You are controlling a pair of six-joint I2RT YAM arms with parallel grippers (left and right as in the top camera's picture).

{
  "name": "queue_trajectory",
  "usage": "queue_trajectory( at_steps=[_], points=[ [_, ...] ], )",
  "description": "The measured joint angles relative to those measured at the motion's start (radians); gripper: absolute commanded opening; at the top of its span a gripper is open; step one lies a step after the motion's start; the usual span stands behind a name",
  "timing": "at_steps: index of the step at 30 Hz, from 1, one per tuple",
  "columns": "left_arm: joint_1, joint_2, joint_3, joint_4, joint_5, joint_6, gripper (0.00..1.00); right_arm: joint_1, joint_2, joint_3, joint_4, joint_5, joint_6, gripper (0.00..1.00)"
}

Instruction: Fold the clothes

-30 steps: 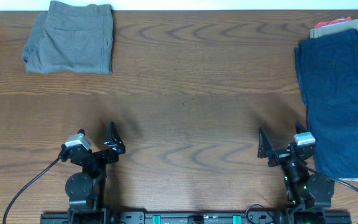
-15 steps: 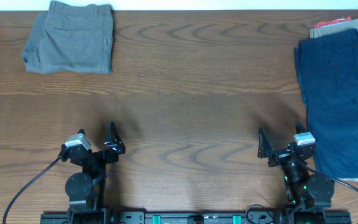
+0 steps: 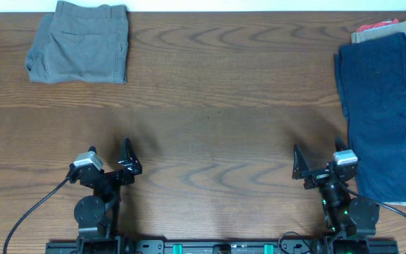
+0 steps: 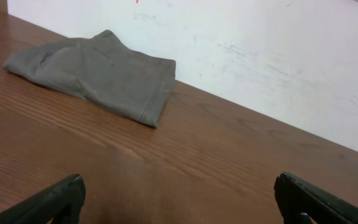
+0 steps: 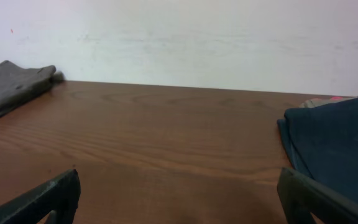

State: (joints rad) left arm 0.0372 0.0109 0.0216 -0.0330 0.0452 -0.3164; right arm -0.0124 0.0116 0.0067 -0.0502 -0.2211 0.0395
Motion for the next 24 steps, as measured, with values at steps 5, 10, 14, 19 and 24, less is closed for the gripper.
queue_trajectory(
  at_steps=[5, 10, 14, 19, 24],
  points=[
    [0.0, 0.0, 0.0, 0.0, 0.0, 0.0, 0.98, 0.0, 0.0, 0.0, 0.0, 0.0, 0.0, 0.99],
    [0.0, 0.0, 0.0, 0.0, 0.0, 0.0, 0.98, 0.0, 0.0, 0.0, 0.008, -0.004, 0.0, 0.99],
    [0.0, 0.0, 0.0, 0.0, 0.0, 0.0, 0.98, 0.0, 0.0, 0.0, 0.054, -0.104, 0.084, 0.99],
    [0.0, 0.0, 0.0, 0.0, 0.0, 0.0, 0.98, 0.0, 0.0, 0.0, 0.039, -0.476, 0.41, 0.99],
    [0.0, 0.0, 0.0, 0.0, 0.0, 0.0, 0.98, 0.0, 0.001, 0.0, 0.086, -0.681, 0.633, 0.99]
  ],
)
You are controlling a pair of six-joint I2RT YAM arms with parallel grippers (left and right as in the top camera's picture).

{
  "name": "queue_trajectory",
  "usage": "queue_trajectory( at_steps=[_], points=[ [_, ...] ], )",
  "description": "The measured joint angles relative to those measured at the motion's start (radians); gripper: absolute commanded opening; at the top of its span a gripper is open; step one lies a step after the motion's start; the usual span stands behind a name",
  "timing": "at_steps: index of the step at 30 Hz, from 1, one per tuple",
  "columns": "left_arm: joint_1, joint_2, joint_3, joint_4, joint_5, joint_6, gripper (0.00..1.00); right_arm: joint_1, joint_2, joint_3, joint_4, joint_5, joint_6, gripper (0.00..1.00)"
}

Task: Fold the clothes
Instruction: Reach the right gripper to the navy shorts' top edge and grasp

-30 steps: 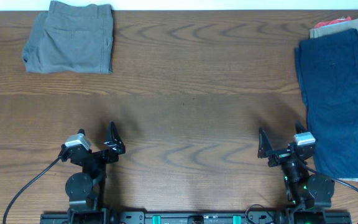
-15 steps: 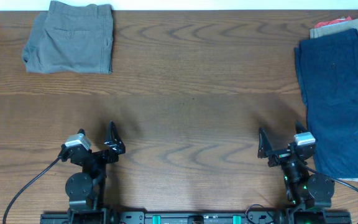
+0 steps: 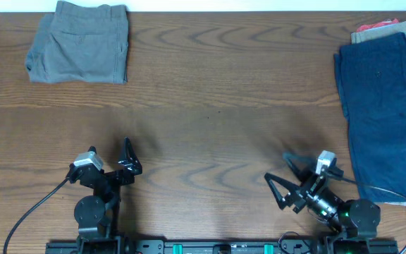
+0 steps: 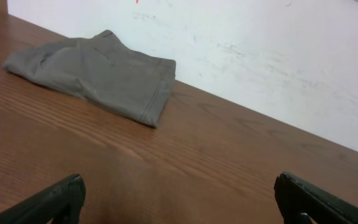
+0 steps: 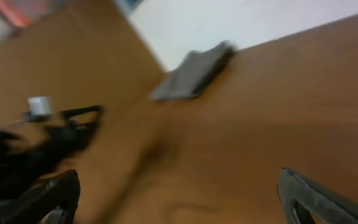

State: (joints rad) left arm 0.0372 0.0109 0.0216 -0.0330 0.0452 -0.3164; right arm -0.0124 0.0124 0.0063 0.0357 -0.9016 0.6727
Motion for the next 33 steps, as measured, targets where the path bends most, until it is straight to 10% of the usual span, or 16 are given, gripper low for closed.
queue_trajectory(
  at_steps=[5, 10, 21, 33],
  points=[
    [0.0, 0.0, 0.0, 0.0, 0.0, 0.0, 0.98, 0.0, -0.002, 0.004, 0.367, -0.06, 0.107, 0.99],
    [0.0, 0.0, 0.0, 0.0, 0.0, 0.0, 0.98, 0.0, 0.006, 0.048, 0.381, -0.021, 0.09, 0.99],
    [0.0, 0.0, 0.0, 0.0, 0.0, 0.0, 0.98, -0.003, 0.423, 0.499, -0.024, 0.255, -0.318, 0.99],
    [0.0, 0.001, 0.0, 0.0, 0.0, 0.0, 0.98, -0.003, 1.315, 1.304, -0.586, 0.849, -0.684, 0.99]
  ],
)
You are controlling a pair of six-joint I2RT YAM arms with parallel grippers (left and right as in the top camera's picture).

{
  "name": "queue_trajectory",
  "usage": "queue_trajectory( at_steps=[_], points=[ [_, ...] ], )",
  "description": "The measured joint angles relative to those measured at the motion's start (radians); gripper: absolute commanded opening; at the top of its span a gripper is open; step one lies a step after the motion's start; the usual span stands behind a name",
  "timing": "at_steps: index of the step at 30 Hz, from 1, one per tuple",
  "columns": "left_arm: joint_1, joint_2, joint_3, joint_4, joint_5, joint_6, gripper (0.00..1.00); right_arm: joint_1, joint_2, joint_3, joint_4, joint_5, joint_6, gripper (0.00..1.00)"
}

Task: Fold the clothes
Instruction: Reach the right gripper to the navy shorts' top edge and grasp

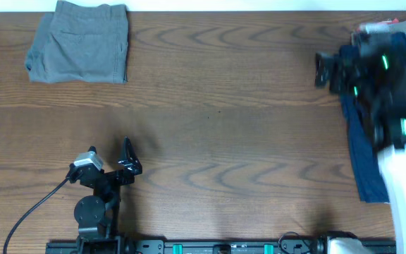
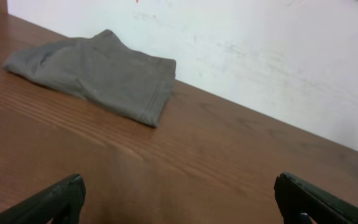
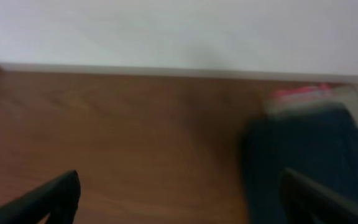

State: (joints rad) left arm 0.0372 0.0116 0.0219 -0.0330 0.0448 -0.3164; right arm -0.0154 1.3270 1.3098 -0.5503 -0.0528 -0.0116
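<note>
Folded grey shorts (image 1: pixel 80 42) lie at the far left corner of the table, also seen ahead in the left wrist view (image 2: pixel 98 71). Navy shorts (image 1: pixel 365 155) lie spread flat along the right edge. My right gripper (image 1: pixel 326 70) is stretched out to the far right, open and blurred, just left of the navy shorts' top end. In its own view the navy shorts (image 3: pixel 303 155) fill the right half, with the open right gripper (image 3: pixel 182 205) holding nothing. My left gripper (image 1: pixel 120 166) rests open near the front edge, seen also from the left wrist (image 2: pixel 179 199).
Tan and pink garments (image 3: pixel 316 96) stick out from under the navy shorts at the far right corner, against the white wall (image 3: pixel 179 31). The brown wooden table (image 1: pixel 217 120) runs between the two piles. My right arm's white link (image 1: pixel 404 190) hangs over the lower right.
My right arm has left its place near the front edge, where it pointed left, and now reaches to the far right beside the navy shorts. The left arm and both piles have stayed put.
Both grippers first rested open at the front edge, facing the back wall. Then the right gripper was turned toward the left side of the table. Now it is out at the far right, by the navy shorts, still open.
</note>
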Motion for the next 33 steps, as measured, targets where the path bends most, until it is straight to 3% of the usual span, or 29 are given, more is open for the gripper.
queue_trajectory(
  at_steps=[4, 8, 20, 33],
  points=[
    [0.0, 0.0, 0.0, 0.0, 0.0, 0.0, 0.98, 0.0, 0.295, 0.257, -0.149, 0.16, -0.038, 0.99],
    [0.0, 0.0, 0.0, 0.0, 0.0, 0.0, 0.98, 0.0, 0.467, 0.37, -0.151, 0.256, -0.087, 0.97],
    [0.0, 0.0, 0.0, 0.0, 0.0, 0.0, 0.98, -0.002, 0.838, 0.396, -0.065, 0.51, -0.223, 0.98],
    [0.0, 0.0, 0.0, 0.0, 0.0, 0.0, 0.98, -0.024, 0.967, 0.397, -0.009, 0.645, -0.254, 0.94]
  ],
)
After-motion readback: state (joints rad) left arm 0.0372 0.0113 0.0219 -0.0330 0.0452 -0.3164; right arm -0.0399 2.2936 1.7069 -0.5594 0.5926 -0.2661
